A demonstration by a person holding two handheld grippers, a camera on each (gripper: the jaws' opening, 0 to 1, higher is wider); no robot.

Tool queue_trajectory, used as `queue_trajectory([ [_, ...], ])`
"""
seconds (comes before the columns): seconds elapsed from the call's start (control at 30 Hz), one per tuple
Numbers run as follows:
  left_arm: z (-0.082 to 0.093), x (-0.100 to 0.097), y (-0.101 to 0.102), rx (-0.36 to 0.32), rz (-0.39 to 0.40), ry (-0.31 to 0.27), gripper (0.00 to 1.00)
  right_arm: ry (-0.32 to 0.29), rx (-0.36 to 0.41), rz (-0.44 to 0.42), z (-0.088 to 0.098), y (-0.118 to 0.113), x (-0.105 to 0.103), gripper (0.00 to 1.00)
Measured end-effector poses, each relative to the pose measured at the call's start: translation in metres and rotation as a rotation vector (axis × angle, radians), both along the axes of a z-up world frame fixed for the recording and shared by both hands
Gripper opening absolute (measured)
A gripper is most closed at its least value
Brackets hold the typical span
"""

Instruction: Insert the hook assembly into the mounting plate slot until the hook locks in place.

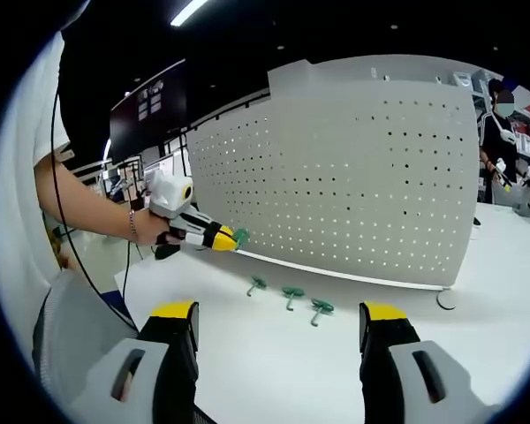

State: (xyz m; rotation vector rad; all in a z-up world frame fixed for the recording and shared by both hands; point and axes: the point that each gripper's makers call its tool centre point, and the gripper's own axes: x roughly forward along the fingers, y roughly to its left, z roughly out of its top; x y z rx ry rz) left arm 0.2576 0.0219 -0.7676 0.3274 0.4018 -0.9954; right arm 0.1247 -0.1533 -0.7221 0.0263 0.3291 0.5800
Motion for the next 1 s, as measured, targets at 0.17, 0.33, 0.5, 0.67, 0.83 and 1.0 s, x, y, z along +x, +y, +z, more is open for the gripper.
queue_trajectory([
  [0.17,0.013,-0.002,-0.005,-0.041,0.011,-0.017,0.02,-0.007,0.028,-0.016,0.006,-0.002,0.004,0.72],
  [0.33,0.026,-0.002,-0.008,-0.087,0.043,-0.037,0.02,-0.014,0.033,-0.018,0.01,0.001,0.008,0.72],
  [0.5,0.035,-0.004,-0.011,-0.13,0.064,-0.048,0.02,-0.033,0.054,-0.011,0.019,0.006,0.012,0.72],
  [0.67,0.043,-0.007,-0.016,-0.155,0.076,-0.07,0.02,-0.064,0.084,-0.013,0.03,0.009,0.015,0.72],
  [0.83,0.054,-0.01,-0.019,-0.207,0.094,-0.072,0.02,-0.086,0.105,-0.014,0.038,0.01,0.016,0.72],
  [1.0,0.065,-0.015,-0.024,-0.248,0.095,-0.086,0.02,-0.101,0.119,-0.012,0.042,0.011,0.017,0.71],
])
